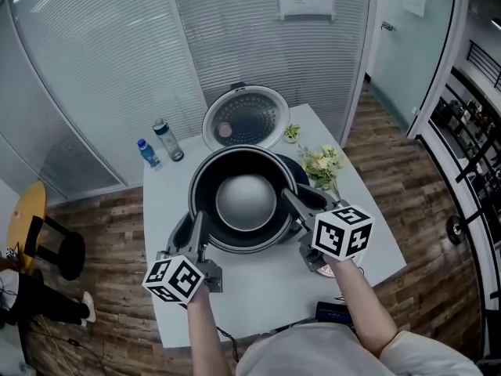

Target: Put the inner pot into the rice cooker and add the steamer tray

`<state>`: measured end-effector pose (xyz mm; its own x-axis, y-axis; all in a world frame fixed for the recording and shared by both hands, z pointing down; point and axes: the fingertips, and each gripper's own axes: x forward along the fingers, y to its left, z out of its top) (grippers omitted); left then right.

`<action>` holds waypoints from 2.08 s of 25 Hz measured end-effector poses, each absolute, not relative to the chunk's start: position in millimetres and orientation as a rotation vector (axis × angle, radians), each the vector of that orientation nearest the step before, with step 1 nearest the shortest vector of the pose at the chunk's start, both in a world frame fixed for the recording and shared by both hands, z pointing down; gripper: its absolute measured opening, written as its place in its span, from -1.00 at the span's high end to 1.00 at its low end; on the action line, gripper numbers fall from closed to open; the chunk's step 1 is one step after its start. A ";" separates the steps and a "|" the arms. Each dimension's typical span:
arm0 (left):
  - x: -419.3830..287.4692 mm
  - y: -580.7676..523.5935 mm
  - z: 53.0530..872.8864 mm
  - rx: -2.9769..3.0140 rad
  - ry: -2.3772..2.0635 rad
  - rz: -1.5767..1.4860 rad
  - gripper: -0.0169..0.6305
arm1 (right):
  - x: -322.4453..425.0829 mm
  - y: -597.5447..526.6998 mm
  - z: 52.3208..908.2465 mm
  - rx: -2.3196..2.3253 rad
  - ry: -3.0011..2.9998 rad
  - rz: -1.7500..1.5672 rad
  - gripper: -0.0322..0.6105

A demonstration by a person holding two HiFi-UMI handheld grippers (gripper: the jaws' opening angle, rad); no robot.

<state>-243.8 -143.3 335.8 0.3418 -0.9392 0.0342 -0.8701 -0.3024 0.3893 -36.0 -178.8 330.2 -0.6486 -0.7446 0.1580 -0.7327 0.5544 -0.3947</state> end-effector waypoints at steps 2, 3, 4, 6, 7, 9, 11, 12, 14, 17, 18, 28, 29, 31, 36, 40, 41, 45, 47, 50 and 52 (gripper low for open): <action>-239.9 -147.6 335.7 2.280 -1.594 -0.284 0.66 | -31.8 -181.2 329.8 -1.314 2.739 -0.671 0.61; -237.4 -150.0 336.0 2.283 -1.591 -0.283 0.66 | -29.2 -182.8 330.0 -1.319 2.736 -0.670 0.61; -234.6 -152.6 336.3 2.286 -1.587 -0.282 0.66 | -26.2 -184.7 330.4 -1.323 2.733 -0.670 0.61; -229.2 -158.2 336.9 2.289 -1.581 -0.279 0.66 | -20.7 -189.1 331.3 -1.329 2.728 -0.673 0.61; -227.2 -161.0 337.4 2.289 -1.578 -0.277 0.66 | -18.6 -191.4 331.9 -1.331 2.727 -0.674 0.61; -224.0 -166.3 339.0 2.288 -1.572 -0.277 0.66 | -15.3 -196.0 333.3 -1.330 2.728 -0.678 0.61; -219.9 -171.1 341.0 2.286 -1.572 -0.276 0.66 | -11.3 -200.8 335.0 -1.328 2.729 -0.679 0.61; -217.8 -173.5 341.8 2.285 -1.573 -0.275 0.66 | -9.2 -203.2 335.9 -1.327 2.729 -0.679 0.61; -214.7 -178.4 342.8 2.283 -1.578 -0.272 0.66 | -6.1 -208.5 337.6 -1.322 2.729 -0.683 0.61; -210.8 -186.0 344.3 2.278 -1.585 -0.270 0.66 | -2.5 -216.9 339.7 -1.310 2.731 -0.688 0.61; -209.3 -188.7 345.2 2.275 -1.587 -0.269 0.66 | -1.1 -219.9 340.3 -1.306 2.733 -0.688 0.61; -199.1 -206.4 365.9 2.238 -1.608 -0.251 0.66 | 8.9 -241.8 359.3 -1.272 2.746 -0.723 0.61; -198.7 -208.0 368.2 2.231 -1.605 -0.250 0.66 | 9.4 -243.3 361.0 -1.270 2.747 -0.729 0.61; -197.0 -210.3 372.1 2.220 -1.597 -0.248 0.66 | 11.2 -245.7 364.3 -1.268 2.745 -0.739 0.61; -194.2 -218.4 380.7 2.206 -1.590 -0.229 0.66 | 14.7 -253.1 374.8 -1.275 2.730 -0.773 0.61; -191.8 -224.9 386.2 2.200 -1.575 -0.215 0.66 | 17.3 -258.3 380.6 -1.282 2.722 -0.799 0.61; -191.0 -225.9 387.4 2.198 -1.572 -0.212 0.66 | 18.2 -259.3 381.6 -1.283 2.717 -0.806 0.61; -188.2 -232.3 393.8 2.193 -1.569 -0.196 0.66 | 21.4 -265.2 390.4 -1.284 2.705 -0.836 0.61; -187.2 -234.7 397.0 2.189 -1.569 -0.187 0.66 | 22.4 -267.3 395.3 -1.284 2.703 -0.853 0.61; -187.2 -237.8 400.6 2.182 -1.569 -0.175 0.66 | 22.4 -270.3 399.3 -1.285 2.702 -0.871 0.61; -187.4 -240.2 403.0 2.176 -1.567 -0.168 0.66 | 22.2 -272.8 401.6 -1.286 2.703 -0.884 0.61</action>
